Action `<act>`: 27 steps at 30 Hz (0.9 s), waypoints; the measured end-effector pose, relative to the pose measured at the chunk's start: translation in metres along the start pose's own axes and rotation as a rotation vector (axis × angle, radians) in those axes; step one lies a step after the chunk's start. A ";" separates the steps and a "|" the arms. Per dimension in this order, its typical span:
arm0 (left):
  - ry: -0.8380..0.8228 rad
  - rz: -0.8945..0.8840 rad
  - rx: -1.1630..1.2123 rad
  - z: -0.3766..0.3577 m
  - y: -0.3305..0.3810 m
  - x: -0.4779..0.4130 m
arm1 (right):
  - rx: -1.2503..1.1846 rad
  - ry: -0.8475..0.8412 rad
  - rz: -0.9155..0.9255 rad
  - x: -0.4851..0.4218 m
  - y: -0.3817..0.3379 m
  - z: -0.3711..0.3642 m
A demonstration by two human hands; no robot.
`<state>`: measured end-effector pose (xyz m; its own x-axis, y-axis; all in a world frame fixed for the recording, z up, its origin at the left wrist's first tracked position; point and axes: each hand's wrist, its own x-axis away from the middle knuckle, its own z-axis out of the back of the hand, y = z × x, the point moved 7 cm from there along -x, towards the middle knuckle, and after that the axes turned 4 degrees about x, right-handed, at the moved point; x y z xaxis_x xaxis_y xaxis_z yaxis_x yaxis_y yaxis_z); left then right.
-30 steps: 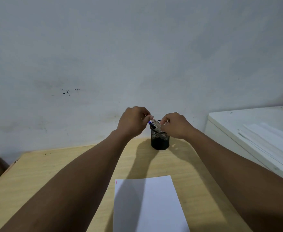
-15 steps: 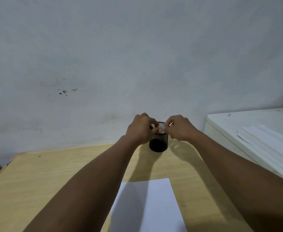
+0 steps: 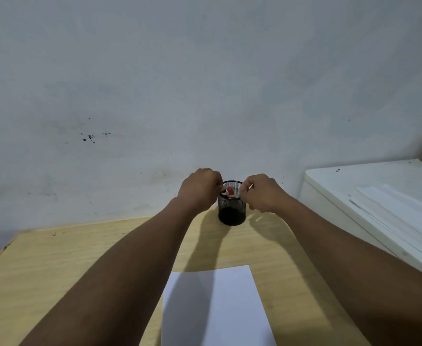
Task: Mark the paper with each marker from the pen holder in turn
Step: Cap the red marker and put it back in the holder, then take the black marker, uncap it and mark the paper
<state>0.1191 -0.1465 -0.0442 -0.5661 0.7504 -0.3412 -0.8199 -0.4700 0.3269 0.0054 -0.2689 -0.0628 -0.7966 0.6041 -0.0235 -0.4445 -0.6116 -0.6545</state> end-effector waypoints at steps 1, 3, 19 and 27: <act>0.014 -0.010 0.001 0.004 0.002 0.001 | -0.001 0.004 0.006 0.002 -0.002 0.003; 0.050 -0.021 0.012 0.014 0.004 0.004 | -0.007 0.013 0.002 0.005 -0.005 0.009; 0.245 0.241 0.829 0.117 -0.042 0.099 | -1.308 -0.264 -0.359 0.061 -0.096 -0.082; 0.255 0.418 1.130 0.065 -0.084 0.163 | -1.148 -0.226 -0.181 0.074 -0.101 -0.108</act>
<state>0.1012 0.0460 -0.0698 -0.8715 0.4674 -0.1481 -0.1095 0.1088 0.9880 0.0351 -0.1073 -0.0799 -0.8656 0.4599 0.1981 -0.0223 0.3598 -0.9328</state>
